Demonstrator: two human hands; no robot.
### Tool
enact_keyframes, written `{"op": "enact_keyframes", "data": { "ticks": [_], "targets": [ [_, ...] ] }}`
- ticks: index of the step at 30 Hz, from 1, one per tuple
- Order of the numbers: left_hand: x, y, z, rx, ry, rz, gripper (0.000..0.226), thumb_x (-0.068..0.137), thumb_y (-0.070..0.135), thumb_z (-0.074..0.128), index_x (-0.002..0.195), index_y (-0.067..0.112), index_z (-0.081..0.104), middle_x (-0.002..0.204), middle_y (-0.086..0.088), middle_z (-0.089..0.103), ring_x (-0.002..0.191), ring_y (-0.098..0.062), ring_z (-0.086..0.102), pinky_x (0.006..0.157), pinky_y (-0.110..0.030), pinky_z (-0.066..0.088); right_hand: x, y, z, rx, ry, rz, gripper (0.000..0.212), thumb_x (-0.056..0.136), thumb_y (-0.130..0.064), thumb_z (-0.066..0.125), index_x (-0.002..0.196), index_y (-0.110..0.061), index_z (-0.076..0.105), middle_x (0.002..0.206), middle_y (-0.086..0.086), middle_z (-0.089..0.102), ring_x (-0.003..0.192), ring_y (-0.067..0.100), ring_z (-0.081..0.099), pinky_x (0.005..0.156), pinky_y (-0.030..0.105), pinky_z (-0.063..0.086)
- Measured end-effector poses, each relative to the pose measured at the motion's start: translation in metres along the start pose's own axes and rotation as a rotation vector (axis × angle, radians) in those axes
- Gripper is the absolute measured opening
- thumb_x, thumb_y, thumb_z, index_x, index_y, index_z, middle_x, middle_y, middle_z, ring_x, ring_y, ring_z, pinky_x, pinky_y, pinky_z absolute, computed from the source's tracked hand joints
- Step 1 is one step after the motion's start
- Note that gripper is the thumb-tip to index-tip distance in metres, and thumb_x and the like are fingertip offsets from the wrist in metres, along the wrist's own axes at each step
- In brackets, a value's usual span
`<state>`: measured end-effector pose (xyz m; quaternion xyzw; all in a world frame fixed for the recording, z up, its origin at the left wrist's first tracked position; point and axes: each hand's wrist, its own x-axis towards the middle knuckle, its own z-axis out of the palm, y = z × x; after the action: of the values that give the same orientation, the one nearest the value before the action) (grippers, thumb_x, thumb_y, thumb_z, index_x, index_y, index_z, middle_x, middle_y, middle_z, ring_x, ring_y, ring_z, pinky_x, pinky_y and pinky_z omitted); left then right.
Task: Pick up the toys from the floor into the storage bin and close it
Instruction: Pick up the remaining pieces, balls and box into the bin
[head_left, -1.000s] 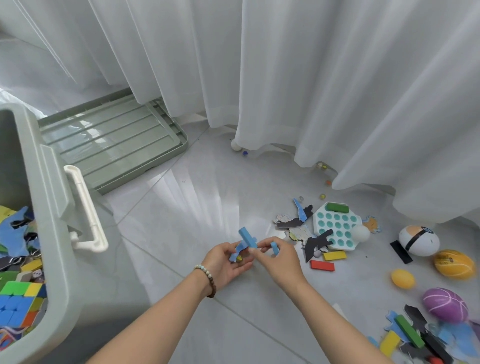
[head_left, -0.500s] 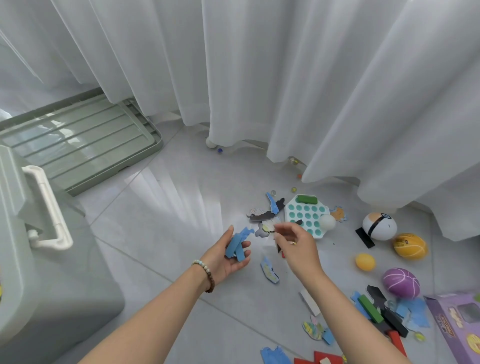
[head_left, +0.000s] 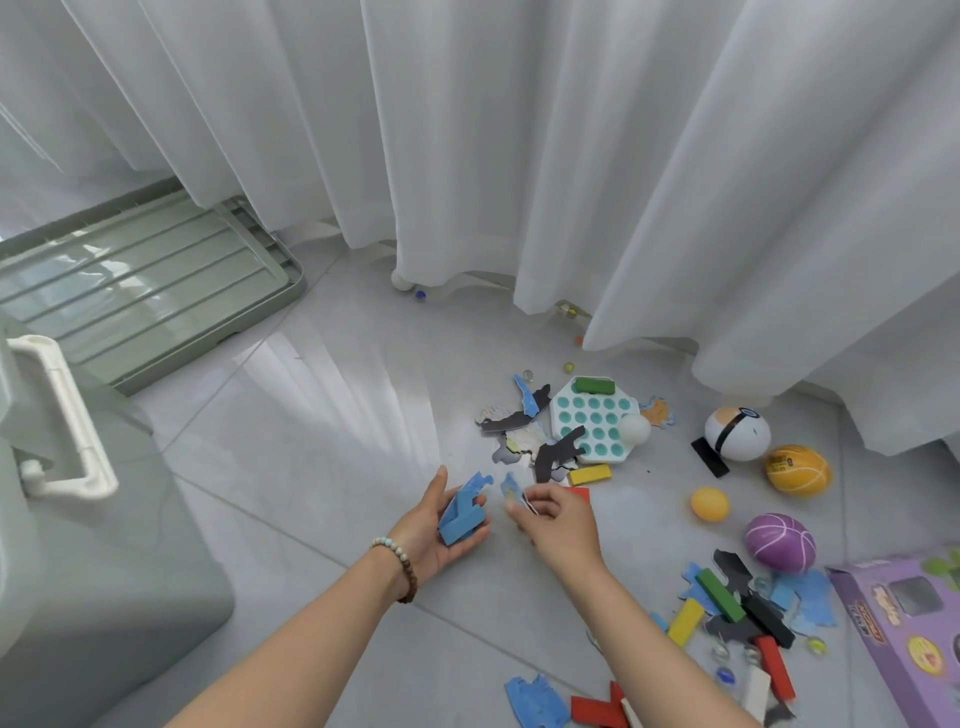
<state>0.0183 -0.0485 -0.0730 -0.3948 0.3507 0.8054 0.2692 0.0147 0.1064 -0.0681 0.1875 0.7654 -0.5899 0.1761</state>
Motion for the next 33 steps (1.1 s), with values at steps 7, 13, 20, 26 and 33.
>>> {"op": "enact_keyframes", "data": {
  "ticks": [7,13,20,26,33],
  "targets": [
    [0.000,-0.006,0.029,-0.083,-0.081,0.009,0.039,0.090,0.038,0.055,0.108,0.004,0.058,0.093,-0.009,0.063,0.078,-0.018,0.060,0.062,-0.026,0.059,0.012,-0.012,-0.032,-0.050,0.092,-0.148,0.011,0.077,-0.023,0.075,0.084,-0.018,0.068,0.086,-0.005,0.066,0.076,0.012,0.057,0.066,0.017,0.044],
    [0.006,-0.005,0.032,0.023,-0.032,0.069,0.016,0.090,0.016,0.058,0.103,0.007,0.058,0.096,-0.008,0.063,0.081,-0.019,0.062,0.060,-0.025,0.059,0.039,0.010,-0.066,-0.494,0.054,-0.116,0.048,0.076,-0.018,0.075,0.121,-0.022,0.058,0.112,-0.007,0.040,0.114,0.014,0.046,0.085,0.020,0.034],
    [0.008,-0.004,0.026,0.048,-0.003,0.080,0.012,0.090,0.016,0.058,0.097,0.007,0.060,0.095,-0.008,0.062,0.081,-0.019,0.061,0.059,-0.024,0.059,0.037,0.013,-0.061,-0.778,0.095,-0.215,0.034,0.077,-0.032,0.074,0.106,-0.022,0.060,0.108,-0.009,0.043,0.102,0.011,0.046,0.071,0.024,0.038],
    [0.008,-0.007,0.025,0.042,0.011,0.053,0.013,0.089,0.016,0.060,0.097,0.005,0.061,0.092,-0.008,0.064,0.079,-0.020,0.061,0.057,-0.026,0.059,0.033,0.027,-0.065,-0.735,0.147,-0.276,0.019,0.077,-0.032,0.074,0.090,-0.020,0.066,0.115,-0.007,0.041,0.106,0.013,0.047,0.072,0.026,0.045],
    [0.008,-0.010,0.025,0.042,0.031,0.038,0.010,0.090,0.013,0.059,0.095,0.005,0.061,0.091,-0.009,0.064,0.077,-0.020,0.062,0.055,-0.026,0.059,0.030,0.032,-0.069,-0.620,0.176,-0.262,0.011,0.079,-0.023,0.073,0.085,-0.014,0.068,0.126,-0.005,0.041,0.093,0.013,0.054,0.077,0.027,0.048]
  ]
}}
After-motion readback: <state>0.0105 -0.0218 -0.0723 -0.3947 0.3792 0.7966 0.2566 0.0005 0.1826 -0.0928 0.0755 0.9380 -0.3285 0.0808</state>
